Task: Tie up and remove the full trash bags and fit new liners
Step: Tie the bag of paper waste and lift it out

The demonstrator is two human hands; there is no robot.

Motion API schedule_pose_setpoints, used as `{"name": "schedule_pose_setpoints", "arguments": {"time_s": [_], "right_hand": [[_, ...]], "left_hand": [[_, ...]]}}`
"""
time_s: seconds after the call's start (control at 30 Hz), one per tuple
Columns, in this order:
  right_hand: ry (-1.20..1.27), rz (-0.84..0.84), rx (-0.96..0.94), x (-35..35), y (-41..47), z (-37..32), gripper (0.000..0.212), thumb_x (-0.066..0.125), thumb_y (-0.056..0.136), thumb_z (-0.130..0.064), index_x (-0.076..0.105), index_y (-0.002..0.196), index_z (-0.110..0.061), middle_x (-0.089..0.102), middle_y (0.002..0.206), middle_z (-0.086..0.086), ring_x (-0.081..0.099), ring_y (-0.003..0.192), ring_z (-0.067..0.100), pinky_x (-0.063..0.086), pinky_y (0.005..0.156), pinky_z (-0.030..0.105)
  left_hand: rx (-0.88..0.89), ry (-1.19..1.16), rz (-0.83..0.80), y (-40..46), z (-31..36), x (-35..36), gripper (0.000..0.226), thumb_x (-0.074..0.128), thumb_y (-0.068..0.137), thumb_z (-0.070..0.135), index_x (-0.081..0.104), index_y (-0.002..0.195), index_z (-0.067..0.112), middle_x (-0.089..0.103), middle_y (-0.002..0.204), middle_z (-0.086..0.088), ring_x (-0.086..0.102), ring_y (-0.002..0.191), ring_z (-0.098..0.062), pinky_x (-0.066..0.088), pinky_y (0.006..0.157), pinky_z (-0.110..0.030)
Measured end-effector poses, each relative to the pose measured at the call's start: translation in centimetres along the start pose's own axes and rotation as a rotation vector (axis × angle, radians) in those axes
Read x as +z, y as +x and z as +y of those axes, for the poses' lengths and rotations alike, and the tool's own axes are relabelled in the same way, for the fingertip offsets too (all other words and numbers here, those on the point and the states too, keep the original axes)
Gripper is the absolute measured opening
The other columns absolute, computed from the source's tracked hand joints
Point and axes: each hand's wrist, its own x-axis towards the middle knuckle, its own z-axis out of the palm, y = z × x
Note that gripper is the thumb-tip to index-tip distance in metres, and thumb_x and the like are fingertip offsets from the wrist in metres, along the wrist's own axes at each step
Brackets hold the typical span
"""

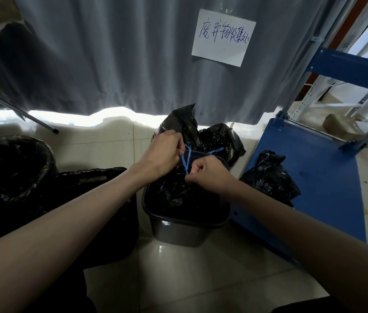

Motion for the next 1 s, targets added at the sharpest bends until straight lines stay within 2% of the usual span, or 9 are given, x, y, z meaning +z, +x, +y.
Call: {"name": "schedule_pose_setpoints", "arguments": {"time_s": [0.1, 0.23, 0.33, 0.47, 0.6, 0.73, 0.8, 0.9, 1.0], "right_hand": [[-0.062, 0.018, 0.013, 0.0, -0.2, 0.2, 0.023, 0.071, 0.078, -0.009, 0.053, 0.063, -0.012, 0.053, 0.053, -0.006, 0.046, 0.043, -0.003, 0.04, 0.049, 0.015], [-0.112, 0.075, 0.013, -0.3, -0.3, 0.5, 0.02, 0.069, 0.082, -0.016, 0.053, 0.07, -0.013, 0.054, 0.063, -0.005, 0.05, 0.061, 0.006, 0.042, 0.058, 0.02], [-0.106, 0.139, 0.003, -0.7, -0.1, 0.7, 0.017, 0.067, 0.083, -0.019, 0.054, 0.074, -0.013, 0.052, 0.065, -0.006, 0.048, 0.061, 0.006, 0.04, 0.057, 0.018], [-0.083, 0.222, -0.025, -0.9, 0.0, 1.1, 0.013, 0.066, 0.084, -0.018, 0.06, 0.08, -0.007, 0.05, 0.062, -0.008, 0.045, 0.059, 0.005, 0.037, 0.057, 0.018], [-0.049, 0.235, -0.034, -1.1, 0.0, 1.2, 0.009, 0.065, 0.084, -0.015, 0.06, 0.078, -0.01, 0.049, 0.059, -0.008, 0.045, 0.057, 0.005, 0.039, 0.061, 0.022], [0.003, 0.225, -0.026, -1.2, -0.1, 1.0, 0.008, 0.063, 0.086, -0.014, 0.066, 0.078, -0.014, 0.052, 0.057, -0.011, 0.049, 0.059, 0.001, 0.039, 0.063, 0.018], [0.058, 0.203, -0.007, -1.1, -0.1, 1.1, 0.012, 0.063, 0.085, -0.015, 0.067, 0.074, -0.019, 0.053, 0.054, -0.013, 0.051, 0.06, 0.001, 0.042, 0.065, 0.019], [0.155, 0.173, 0.029, -0.8, -0.2, 1.4, 0.013, 0.066, 0.084, -0.017, 0.068, 0.073, -0.023, 0.055, 0.053, -0.015, 0.055, 0.064, 0.006, 0.048, 0.063, 0.024], [0.221, 0.118, 0.05, -0.8, -0.4, 1.5, 0.008, 0.072, 0.083, -0.018, 0.067, 0.077, -0.02, 0.057, 0.059, -0.011, 0.056, 0.063, 0.006, 0.047, 0.055, 0.022]], "left_hand": [[0.006, 0.002, -0.017, -0.1, 0.1, 0.2, 0.015, 0.061, 0.082, 0.003, 0.061, 0.077, 0.017, 0.058, 0.09, 0.001, 0.053, 0.08, -0.014, 0.038, 0.072, -0.025], [0.023, 0.056, -0.016, -0.1, -0.1, -0.5, 0.017, 0.062, 0.08, 0.006, 0.063, 0.072, 0.022, 0.059, 0.089, 0.004, 0.053, 0.084, -0.014, 0.039, 0.07, -0.027], [0.007, 0.113, -0.026, 0.0, -0.5, -1.0, 0.02, 0.066, 0.078, 0.007, 0.068, 0.07, 0.025, 0.062, 0.085, 0.005, 0.057, 0.086, -0.016, 0.044, 0.071, -0.029], [-0.035, 0.146, -0.112, 0.1, -0.6, -1.5, 0.009, 0.08, 0.074, 0.028, 0.075, 0.081, 0.029, 0.062, 0.079, 0.009, 0.061, 0.085, -0.016, 0.041, 0.07, -0.026], [-0.031, 0.196, -0.184, 0.0, -0.3, -1.7, 0.035, 0.08, 0.067, 0.053, 0.075, 0.093, 0.031, 0.064, 0.083, 0.009, 0.058, 0.087, -0.014, 0.036, 0.072, -0.026], [-0.021, 0.237, -0.169, -0.5, 0.1, -1.0, 0.05, 0.075, 0.066, 0.065, 0.072, 0.101, 0.031, 0.069, 0.097, 0.004, 0.058, 0.099, -0.019, 0.037, 0.081, -0.031], [-0.017, 0.23, -0.148, -0.8, 0.2, -0.8, 0.044, 0.074, 0.066, 0.065, 0.073, 0.093, 0.03, 0.066, 0.089, 0.009, 0.058, 0.096, -0.017, 0.033, 0.079, -0.031], [-0.035, 0.154, -0.101, -1.1, 0.4, -0.5, 0.036, 0.078, 0.066, 0.059, 0.068, 0.074, 0.026, 0.057, 0.07, 0.015, 0.054, 0.079, -0.009, 0.031, 0.076, -0.029], [-0.041, 0.087, -0.105, -1.2, 0.3, -0.1, 0.035, 0.079, 0.066, 0.055, 0.063, 0.07, 0.025, 0.059, 0.069, 0.013, 0.056, 0.072, -0.008, 0.037, 0.075, -0.03]]}}
